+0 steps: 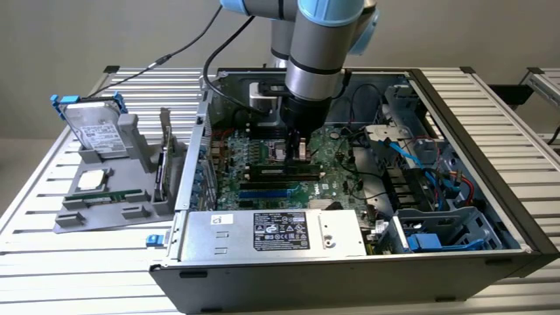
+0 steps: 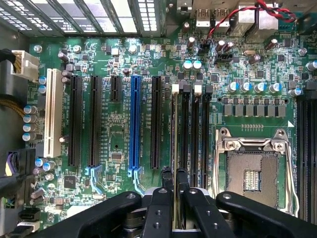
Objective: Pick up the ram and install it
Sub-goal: 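Insert the ram into the slot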
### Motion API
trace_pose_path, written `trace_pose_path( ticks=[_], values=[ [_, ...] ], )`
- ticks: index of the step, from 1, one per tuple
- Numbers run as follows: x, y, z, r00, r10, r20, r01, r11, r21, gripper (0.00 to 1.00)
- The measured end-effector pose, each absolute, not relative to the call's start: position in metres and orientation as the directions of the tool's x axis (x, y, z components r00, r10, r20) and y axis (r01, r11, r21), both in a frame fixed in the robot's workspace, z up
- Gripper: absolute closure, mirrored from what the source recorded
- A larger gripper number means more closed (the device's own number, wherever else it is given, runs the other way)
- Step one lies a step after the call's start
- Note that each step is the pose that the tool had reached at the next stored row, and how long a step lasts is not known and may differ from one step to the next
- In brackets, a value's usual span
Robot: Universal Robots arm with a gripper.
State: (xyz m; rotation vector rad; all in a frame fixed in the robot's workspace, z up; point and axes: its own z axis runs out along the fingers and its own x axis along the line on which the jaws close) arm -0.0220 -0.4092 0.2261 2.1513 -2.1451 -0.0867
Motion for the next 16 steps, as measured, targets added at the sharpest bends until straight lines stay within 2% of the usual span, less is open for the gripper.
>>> trace_pose_path(
  ticks=[16],
  values=[
    [-0.0221,-0.4082,0.2235,0.01,-0.999,0.033,-0.994,-0.006,0.112,0.86]
  ],
)
